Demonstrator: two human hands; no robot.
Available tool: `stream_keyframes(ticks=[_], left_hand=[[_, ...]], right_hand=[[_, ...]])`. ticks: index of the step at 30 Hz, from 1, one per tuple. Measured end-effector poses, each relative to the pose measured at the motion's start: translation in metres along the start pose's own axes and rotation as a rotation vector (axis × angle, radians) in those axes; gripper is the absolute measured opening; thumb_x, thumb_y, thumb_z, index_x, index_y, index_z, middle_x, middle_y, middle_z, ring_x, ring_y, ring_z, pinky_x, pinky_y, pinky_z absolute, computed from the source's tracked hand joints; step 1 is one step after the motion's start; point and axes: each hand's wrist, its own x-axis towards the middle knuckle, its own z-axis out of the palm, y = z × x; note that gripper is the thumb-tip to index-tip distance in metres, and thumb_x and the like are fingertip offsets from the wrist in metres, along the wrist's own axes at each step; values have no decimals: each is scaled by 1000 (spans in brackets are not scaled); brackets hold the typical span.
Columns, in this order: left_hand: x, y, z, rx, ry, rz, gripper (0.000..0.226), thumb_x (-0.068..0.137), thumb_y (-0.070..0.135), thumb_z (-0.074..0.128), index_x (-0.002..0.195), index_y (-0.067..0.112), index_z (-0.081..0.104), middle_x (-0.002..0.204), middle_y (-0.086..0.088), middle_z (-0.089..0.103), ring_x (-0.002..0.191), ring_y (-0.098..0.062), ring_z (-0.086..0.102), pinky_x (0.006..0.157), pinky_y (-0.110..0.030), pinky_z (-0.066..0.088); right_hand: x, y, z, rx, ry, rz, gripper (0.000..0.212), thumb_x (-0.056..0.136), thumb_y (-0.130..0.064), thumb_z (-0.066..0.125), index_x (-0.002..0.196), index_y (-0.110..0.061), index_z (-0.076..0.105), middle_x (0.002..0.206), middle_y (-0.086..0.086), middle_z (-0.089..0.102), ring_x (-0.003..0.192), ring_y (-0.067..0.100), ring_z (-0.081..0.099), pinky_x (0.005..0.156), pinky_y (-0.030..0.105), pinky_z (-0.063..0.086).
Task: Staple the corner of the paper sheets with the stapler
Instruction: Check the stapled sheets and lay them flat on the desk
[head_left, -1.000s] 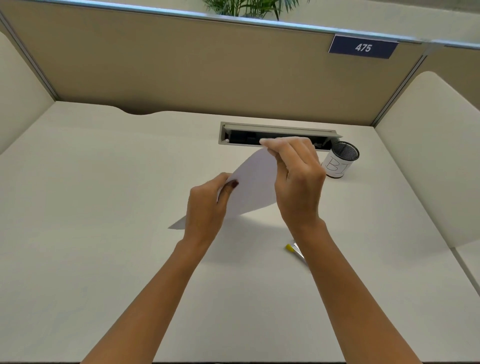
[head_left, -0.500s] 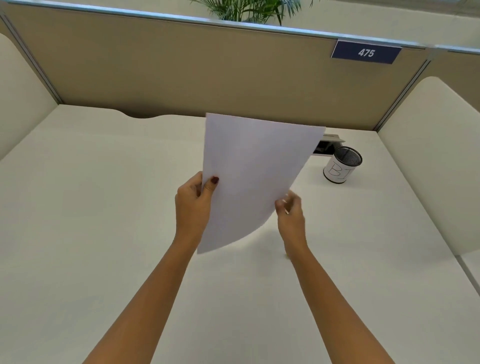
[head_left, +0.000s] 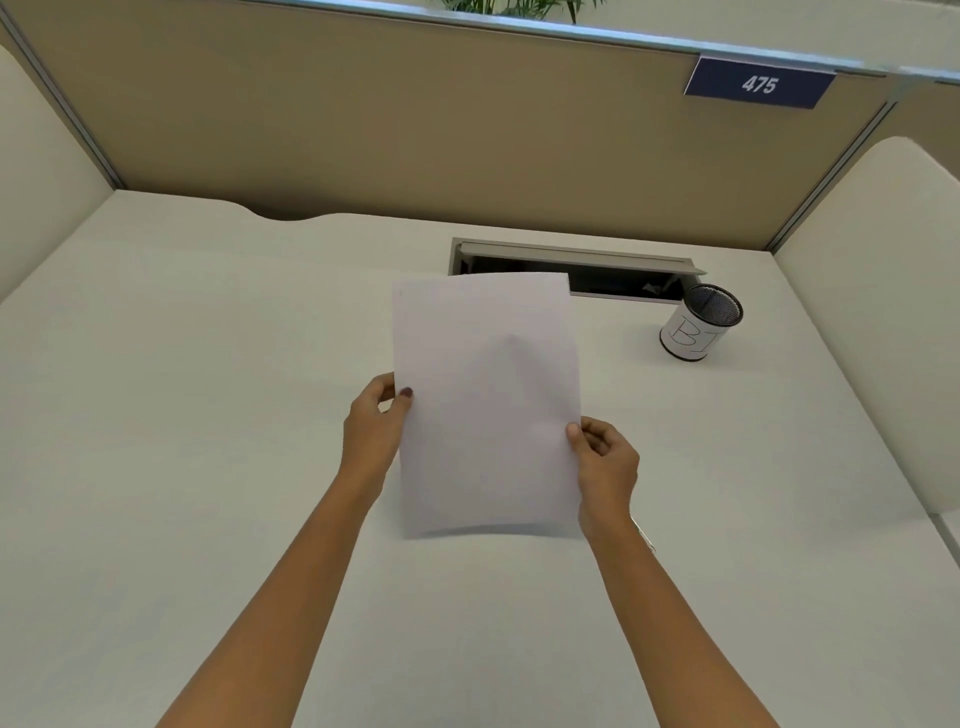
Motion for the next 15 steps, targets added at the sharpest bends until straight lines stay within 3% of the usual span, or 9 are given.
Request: stream_keyframes(ticks=[4,7,9,15], left_hand=[[-2,-23,3,61,61,-36,37,96,15,54,131,24,55,112,3,62,92,-7,59,77,-24,49],[-7,-42,4,131,87,-56,41,92,9,59,130,23,58,109,1,63,88,-10,58,69,-12,41],[-10,-51,5,157,90,-73,42,90,6,62,129,19,60,110,-3,65,93,-13,58,75,-13,41],[-10,-71,6,240,110,-78,43,84,-1,66,125,14,64,112,-7,71,91,-13,63,89,-18,44]], right_hand=[[-2,13,8,-66,88,60,7,83,-16,70,90,-18,70,80,-2,69,78,14,63,67,16,44],[-3,22,14,-166,118,55,10,86,-13,67,94,-12,72,82,-1,67,73,11,60,61,12,40],[-3,28,17,-228,121,34,12,87,-11,64,95,-9,72,81,0,65,75,16,58,61,18,41],[-2,50,19,-383,98,-31,9,84,-3,62,89,-4,70,60,-10,57,69,22,58,86,44,52]])
